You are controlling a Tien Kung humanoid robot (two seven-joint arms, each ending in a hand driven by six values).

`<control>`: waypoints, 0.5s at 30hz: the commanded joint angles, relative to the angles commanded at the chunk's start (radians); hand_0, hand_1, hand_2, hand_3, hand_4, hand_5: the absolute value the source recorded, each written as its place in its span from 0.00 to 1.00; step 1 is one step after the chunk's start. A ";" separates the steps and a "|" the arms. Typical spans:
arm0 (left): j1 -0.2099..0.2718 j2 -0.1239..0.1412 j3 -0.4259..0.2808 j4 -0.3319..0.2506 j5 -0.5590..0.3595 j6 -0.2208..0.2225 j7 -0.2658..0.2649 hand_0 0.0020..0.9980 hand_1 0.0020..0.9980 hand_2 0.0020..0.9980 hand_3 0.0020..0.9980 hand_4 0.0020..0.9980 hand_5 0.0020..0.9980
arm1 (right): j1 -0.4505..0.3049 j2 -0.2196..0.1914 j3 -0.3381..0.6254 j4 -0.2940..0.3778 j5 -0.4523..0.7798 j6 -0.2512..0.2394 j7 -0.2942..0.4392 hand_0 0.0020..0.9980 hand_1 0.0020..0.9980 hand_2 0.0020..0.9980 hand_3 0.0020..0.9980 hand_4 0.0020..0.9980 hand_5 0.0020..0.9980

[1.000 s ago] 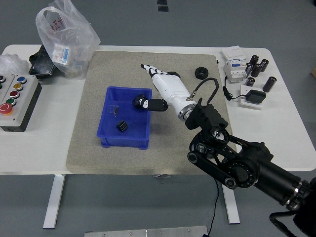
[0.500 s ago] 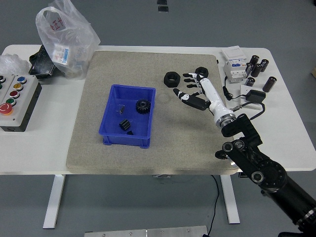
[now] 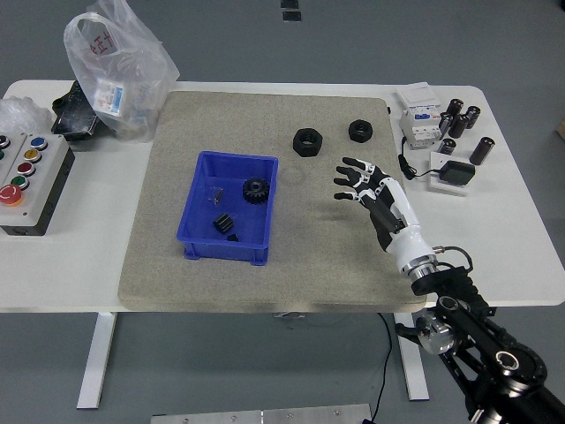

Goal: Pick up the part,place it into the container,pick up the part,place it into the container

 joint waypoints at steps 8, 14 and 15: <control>0.002 0.008 0.005 0.000 -0.001 -0.002 -0.003 0.61 0.63 0.61 0.64 0.63 0.26 | -0.034 0.007 0.003 -0.041 0.200 0.042 0.002 0.52 0.66 0.74 0.70 0.85 0.56; 0.005 0.009 0.005 0.000 -0.004 -0.002 -0.005 0.61 0.63 0.61 0.64 0.64 0.27 | -0.040 0.011 0.035 -0.048 0.274 0.081 -0.004 0.53 0.66 0.74 0.69 0.85 0.58; 0.005 0.008 0.005 0.000 -0.004 -0.002 -0.005 0.61 0.63 0.61 0.64 0.64 0.27 | -0.040 0.011 0.039 -0.046 0.279 0.087 -0.005 0.53 0.66 0.74 0.69 0.85 0.58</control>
